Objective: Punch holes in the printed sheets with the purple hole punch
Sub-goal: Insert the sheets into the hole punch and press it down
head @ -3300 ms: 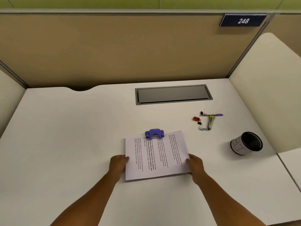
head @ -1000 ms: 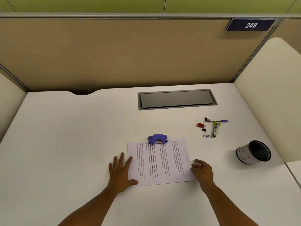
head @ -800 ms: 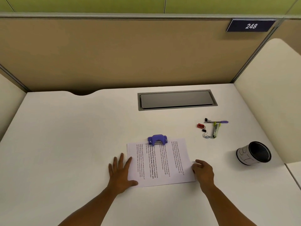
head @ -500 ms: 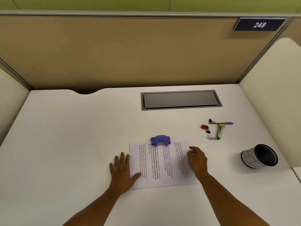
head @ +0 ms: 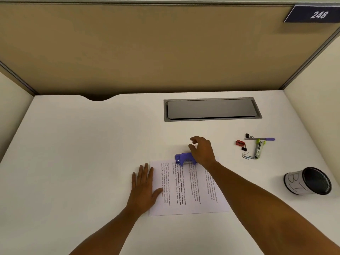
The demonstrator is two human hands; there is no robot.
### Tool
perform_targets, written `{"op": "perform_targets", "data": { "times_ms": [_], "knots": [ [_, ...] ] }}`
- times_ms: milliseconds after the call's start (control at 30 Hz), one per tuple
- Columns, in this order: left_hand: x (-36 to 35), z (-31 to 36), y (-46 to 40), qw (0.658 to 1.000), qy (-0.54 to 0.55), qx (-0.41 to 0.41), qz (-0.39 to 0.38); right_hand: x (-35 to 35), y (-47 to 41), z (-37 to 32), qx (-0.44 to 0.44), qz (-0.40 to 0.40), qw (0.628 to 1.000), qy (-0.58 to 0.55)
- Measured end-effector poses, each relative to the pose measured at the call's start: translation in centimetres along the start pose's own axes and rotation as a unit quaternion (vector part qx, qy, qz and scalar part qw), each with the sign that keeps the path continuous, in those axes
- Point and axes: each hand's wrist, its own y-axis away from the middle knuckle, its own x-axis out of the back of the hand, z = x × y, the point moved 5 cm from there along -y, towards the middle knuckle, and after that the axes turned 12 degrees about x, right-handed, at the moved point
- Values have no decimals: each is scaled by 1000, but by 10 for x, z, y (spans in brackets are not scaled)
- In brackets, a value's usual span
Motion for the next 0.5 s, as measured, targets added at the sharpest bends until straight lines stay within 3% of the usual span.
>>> {"op": "perform_targets", "data": {
  "times_ms": [500],
  "knots": [
    [-22, 5, -13, 999, -35, -3, 27, -49, -34, -22, 156, -77, 975, 135]
  ]
}}
